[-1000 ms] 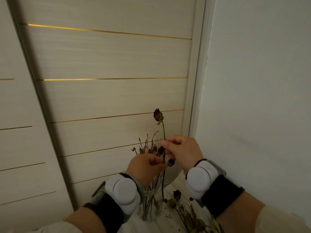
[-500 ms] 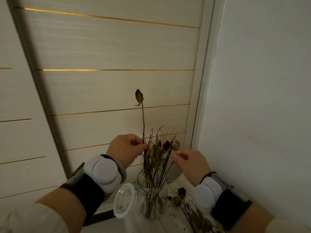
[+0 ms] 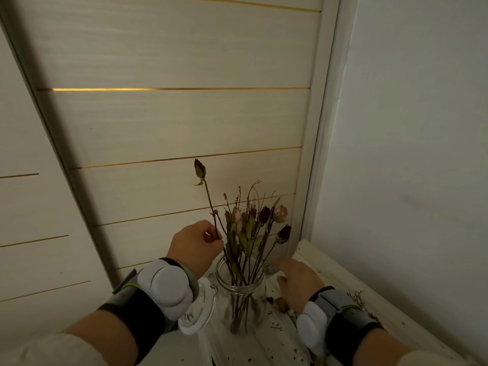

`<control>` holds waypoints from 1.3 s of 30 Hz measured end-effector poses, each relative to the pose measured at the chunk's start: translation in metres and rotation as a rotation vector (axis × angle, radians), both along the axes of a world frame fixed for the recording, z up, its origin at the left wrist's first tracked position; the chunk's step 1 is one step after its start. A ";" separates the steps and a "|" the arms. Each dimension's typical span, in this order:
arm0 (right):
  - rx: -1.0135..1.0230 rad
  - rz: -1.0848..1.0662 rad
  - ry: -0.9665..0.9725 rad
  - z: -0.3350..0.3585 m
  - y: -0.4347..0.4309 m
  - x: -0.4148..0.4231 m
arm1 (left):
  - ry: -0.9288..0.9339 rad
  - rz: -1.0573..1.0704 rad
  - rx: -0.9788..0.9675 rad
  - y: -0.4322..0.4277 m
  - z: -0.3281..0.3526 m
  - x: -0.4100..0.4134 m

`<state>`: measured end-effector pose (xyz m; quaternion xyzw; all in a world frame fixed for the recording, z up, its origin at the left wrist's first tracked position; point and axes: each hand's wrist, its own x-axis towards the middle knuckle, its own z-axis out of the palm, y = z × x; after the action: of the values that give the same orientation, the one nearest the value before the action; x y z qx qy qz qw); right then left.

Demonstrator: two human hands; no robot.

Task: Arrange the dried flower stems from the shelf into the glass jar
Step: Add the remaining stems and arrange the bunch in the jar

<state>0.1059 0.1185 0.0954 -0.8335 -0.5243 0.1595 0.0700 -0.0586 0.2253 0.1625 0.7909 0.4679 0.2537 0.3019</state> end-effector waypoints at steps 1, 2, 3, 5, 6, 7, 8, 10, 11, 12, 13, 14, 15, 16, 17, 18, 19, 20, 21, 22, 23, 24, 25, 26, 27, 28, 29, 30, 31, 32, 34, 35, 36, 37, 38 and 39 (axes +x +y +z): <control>0.045 0.007 -0.021 -0.002 0.000 0.000 | 0.013 0.000 0.006 0.001 -0.004 0.001; 0.083 0.011 -0.027 -0.004 -0.001 0.000 | 0.033 0.000 0.015 0.002 -0.008 0.002; 0.108 0.015 -0.020 -0.006 -0.002 0.000 | 0.057 -0.001 0.027 0.002 -0.011 0.002; 0.135 0.031 -0.004 -0.011 -0.001 0.000 | 0.100 -0.005 0.047 0.002 -0.018 0.002; 0.141 0.038 0.004 -0.012 -0.001 0.000 | 0.121 -0.008 0.048 0.002 -0.021 0.002; 0.144 0.041 0.008 -0.013 -0.001 0.000 | 0.140 -0.012 0.045 0.002 -0.024 0.003; 0.153 0.041 0.009 -0.014 0.000 0.000 | 0.160 -0.017 0.039 0.002 -0.026 0.003; 0.166 0.037 0.010 -0.015 0.002 0.001 | 0.201 -0.026 0.022 0.001 -0.031 0.003; 0.169 0.034 0.010 -0.016 0.002 0.001 | 0.217 -0.031 0.019 0.001 -0.033 0.003; 0.173 0.033 0.013 -0.016 0.002 0.001 | 0.228 -0.032 0.018 0.001 -0.035 0.003; 0.182 0.033 0.019 -0.016 0.003 0.001 | 0.235 -0.032 0.019 0.001 -0.037 0.002; 0.192 0.034 0.025 -0.017 0.003 0.001 | 0.238 -0.031 0.021 0.001 -0.038 0.002; 0.196 0.034 0.030 -0.017 0.003 0.002 | 0.238 -0.025 0.024 0.000 -0.040 0.002; 0.196 0.036 0.033 -0.017 0.003 0.002 | 0.237 -0.018 0.029 0.000 -0.041 0.002; 0.194 0.041 0.036 -0.017 0.003 0.002 | 0.237 -0.012 0.036 0.000 -0.041 0.001; 0.193 0.046 0.043 -0.018 0.003 0.002 | 0.240 -0.008 0.043 -0.001 -0.042 0.001; 0.193 0.047 0.050 -0.018 0.003 0.003 | 0.246 -0.007 0.049 -0.002 -0.043 0.001; 0.195 0.047 0.054 -0.018 0.003 0.002 | 0.252 -0.009 0.050 -0.003 -0.043 0.002; 0.201 0.047 0.053 -0.018 0.003 0.002 | 0.259 -0.013 0.048 -0.003 -0.044 0.002; 0.208 0.048 0.050 -0.018 0.003 0.002 | 0.264 -0.019 0.046 -0.004 -0.044 0.002; 0.214 0.048 0.046 -0.019 0.003 0.002 | 0.268 -0.028 0.041 -0.004 -0.045 0.002; 0.216 0.049 0.043 -0.020 0.003 0.002 | 0.269 -0.037 0.038 -0.004 -0.045 0.003; 0.214 0.050 0.042 -0.020 0.003 0.003 | 0.269 -0.044 0.034 -0.004 -0.045 0.004; 0.213 0.051 0.043 -0.020 0.004 0.003 | 0.268 -0.046 0.035 -0.004 -0.046 0.004; 0.212 0.052 0.045 -0.021 0.004 0.003 | 0.270 -0.045 0.038 -0.004 -0.046 0.005; 0.210 0.055 0.047 -0.021 0.005 0.004 | 0.274 -0.042 0.040 -0.004 -0.046 0.006; 0.207 0.055 0.047 -0.021 0.005 0.004 | 0.277 -0.039 0.039 -0.004 -0.047 0.006; 0.203 0.055 0.045 -0.021 0.006 0.004 | 0.276 -0.035 0.037 -0.004 -0.047 0.007; 0.202 0.052 0.042 -0.021 0.006 0.005 | 0.271 -0.028 0.036 -0.004 -0.047 0.008; 0.203 0.050 0.040 -0.021 0.006 0.005 | 0.261 -0.017 0.035 -0.004 -0.047 0.009; 0.212 0.050 0.038 -0.021 0.006 0.005 | 0.217 0.025 0.037 -0.004 -0.046 0.010; 0.215 0.050 0.038 -0.021 0.005 0.004 | 0.189 0.055 0.039 -0.003 -0.045 0.011; 0.217 0.051 0.039 -0.020 0.005 0.004 | 0.165 0.086 0.042 -0.003 -0.044 0.012; 0.217 0.053 0.043 -0.020 0.004 0.003 | 0.151 0.111 0.052 -0.002 -0.043 0.013; 0.218 0.055 0.048 -0.020 0.004 0.003 | 0.140 0.133 0.062 -0.002 -0.041 0.014; 0.217 0.058 0.051 -0.020 0.004 0.003 | 0.127 0.153 0.071 -0.002 -0.039 0.016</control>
<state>0.1088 0.1222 0.0756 -0.8013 -0.5603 0.1248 0.1686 -0.0427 0.2238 0.1234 0.7777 0.5357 0.2415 0.2233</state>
